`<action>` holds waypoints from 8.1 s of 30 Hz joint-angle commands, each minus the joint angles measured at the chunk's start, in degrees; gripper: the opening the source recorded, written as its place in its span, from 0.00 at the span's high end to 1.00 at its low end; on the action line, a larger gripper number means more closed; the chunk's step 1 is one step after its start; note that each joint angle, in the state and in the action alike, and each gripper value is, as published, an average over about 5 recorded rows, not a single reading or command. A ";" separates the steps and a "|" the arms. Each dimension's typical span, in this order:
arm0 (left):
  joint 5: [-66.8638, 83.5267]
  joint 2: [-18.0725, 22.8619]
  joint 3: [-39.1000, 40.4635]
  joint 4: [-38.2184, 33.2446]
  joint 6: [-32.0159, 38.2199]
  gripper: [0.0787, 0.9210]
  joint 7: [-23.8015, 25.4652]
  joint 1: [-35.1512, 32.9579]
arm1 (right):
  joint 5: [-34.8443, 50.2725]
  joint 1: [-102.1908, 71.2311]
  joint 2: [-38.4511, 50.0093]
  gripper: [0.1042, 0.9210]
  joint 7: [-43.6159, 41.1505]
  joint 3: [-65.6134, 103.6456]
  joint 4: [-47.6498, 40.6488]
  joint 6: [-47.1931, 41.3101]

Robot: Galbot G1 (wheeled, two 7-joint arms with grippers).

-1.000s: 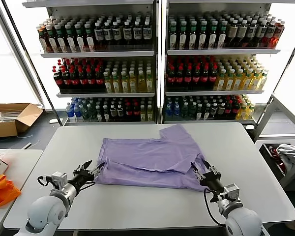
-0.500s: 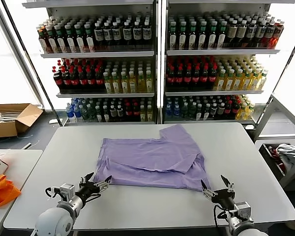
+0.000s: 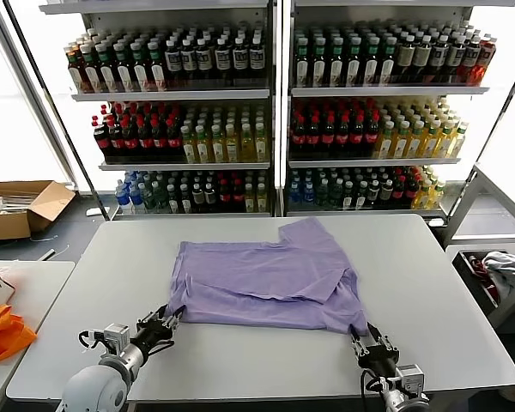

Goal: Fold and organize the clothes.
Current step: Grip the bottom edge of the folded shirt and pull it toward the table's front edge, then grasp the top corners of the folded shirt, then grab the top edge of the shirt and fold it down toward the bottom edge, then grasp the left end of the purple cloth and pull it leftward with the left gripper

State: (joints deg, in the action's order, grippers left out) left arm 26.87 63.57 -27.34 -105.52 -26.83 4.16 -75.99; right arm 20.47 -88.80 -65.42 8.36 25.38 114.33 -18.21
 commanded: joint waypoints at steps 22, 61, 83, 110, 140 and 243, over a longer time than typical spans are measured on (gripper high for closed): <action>-1.26 1.26 -8.21 -15.16 1.48 0.97 1.32 -20.44 | -3.35 -15.83 0.65 1.00 -5.42 5.13 11.24 2.95; 4.31 -0.76 -16.69 -21.01 -4.58 0.17 1.36 -18.55 | 0.68 -15.89 -1.15 0.22 -10.12 17.86 18.52 2.53; 6.05 -8.11 -11.59 -8.82 -5.87 0.12 3.76 -4.12 | 13.75 16.38 13.97 0.12 -14.87 9.91 1.80 -12.38; 9.30 -15.26 13.28 21.93 -3.79 0.12 13.21 27.59 | 2.30 69.73 0.07 0.12 -36.12 -31.66 -57.42 -7.17; 10.58 -13.04 13.03 21.51 -3.53 0.54 12.25 23.59 | 1.49 67.27 -4.18 0.49 -31.73 -29.43 -59.47 -7.57; -0.60 4.30 5.15 -12.00 3.36 0.15 -25.03 -14.55 | 7.74 -13.21 -3.01 0.12 -22.59 28.24 5.93 24.33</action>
State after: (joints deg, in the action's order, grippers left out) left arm 27.04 65.92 -24.58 -119.64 -23.62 -18.13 -90.44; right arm 28.19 -100.90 -67.88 -14.32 52.82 120.13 4.73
